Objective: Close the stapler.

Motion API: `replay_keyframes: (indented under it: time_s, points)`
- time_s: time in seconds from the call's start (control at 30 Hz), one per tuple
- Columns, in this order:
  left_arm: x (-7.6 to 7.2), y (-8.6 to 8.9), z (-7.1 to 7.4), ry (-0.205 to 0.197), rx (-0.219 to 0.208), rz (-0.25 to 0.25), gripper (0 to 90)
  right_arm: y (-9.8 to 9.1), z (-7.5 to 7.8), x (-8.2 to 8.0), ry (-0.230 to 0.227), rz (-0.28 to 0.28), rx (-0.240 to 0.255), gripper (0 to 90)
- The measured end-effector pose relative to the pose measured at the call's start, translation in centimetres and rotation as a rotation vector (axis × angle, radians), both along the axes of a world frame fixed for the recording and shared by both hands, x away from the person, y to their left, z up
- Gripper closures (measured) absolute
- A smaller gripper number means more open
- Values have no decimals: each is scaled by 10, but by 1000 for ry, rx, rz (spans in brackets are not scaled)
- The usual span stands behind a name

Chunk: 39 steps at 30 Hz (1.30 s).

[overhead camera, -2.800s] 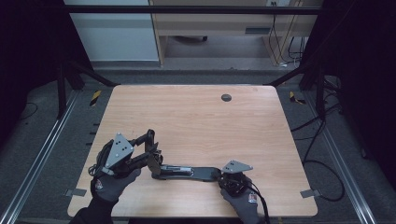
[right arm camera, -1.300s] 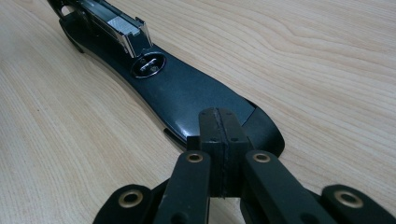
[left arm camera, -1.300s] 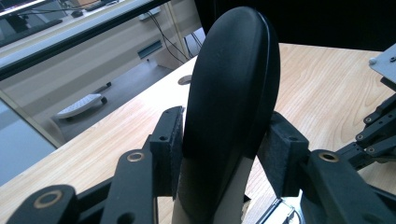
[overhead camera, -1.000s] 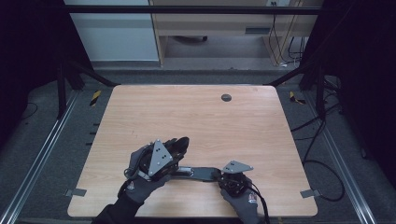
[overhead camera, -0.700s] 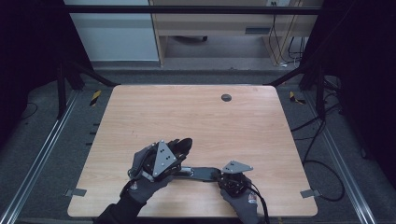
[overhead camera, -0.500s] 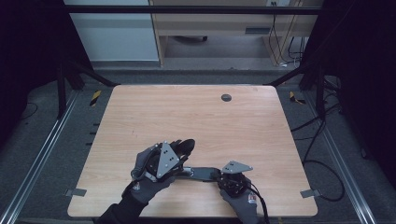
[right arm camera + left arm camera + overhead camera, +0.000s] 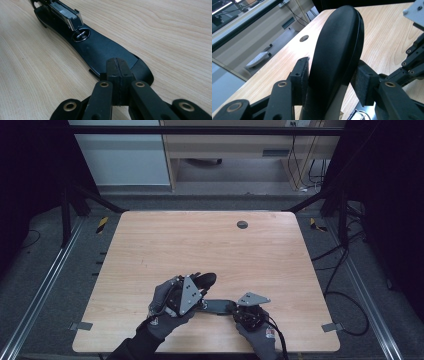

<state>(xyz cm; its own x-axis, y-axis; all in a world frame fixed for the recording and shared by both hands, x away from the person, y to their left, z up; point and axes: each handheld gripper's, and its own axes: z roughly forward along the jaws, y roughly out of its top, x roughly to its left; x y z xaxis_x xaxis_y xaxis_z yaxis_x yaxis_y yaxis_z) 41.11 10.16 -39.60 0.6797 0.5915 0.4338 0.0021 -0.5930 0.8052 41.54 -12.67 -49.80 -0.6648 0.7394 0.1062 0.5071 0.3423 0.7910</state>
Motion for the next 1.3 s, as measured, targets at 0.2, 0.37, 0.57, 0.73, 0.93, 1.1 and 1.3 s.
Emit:
replay_keyframes:
  time_s: [0.2,0.37,0.57,0.73,0.93,1.1,1.3]
  points:
    - [-2,-9,-6,-13,48,-10,503,-3,1,-1,1,-6,-1,900]
    - [-1,-15,-11,-17,68,-13,499,-10,5,-1,-8,-27,10,900]
    - [-3,-20,-15,-27,96,-17,497,-19,7,0,-12,-48,17,900]
    - [-5,-25,-19,-37,124,-19,496,-25,7,0,-18,-65,19,900]
    - [-6,-29,-23,-47,148,-22,496,-32,7,1,-17,-84,18,898]
    - [-7,-34,-27,-59,179,-24,495,-39,8,1,-16,-106,25,894]
    - [-7,-39,-32,-72,210,-29,495,-44,9,1,-18,-116,28,892]
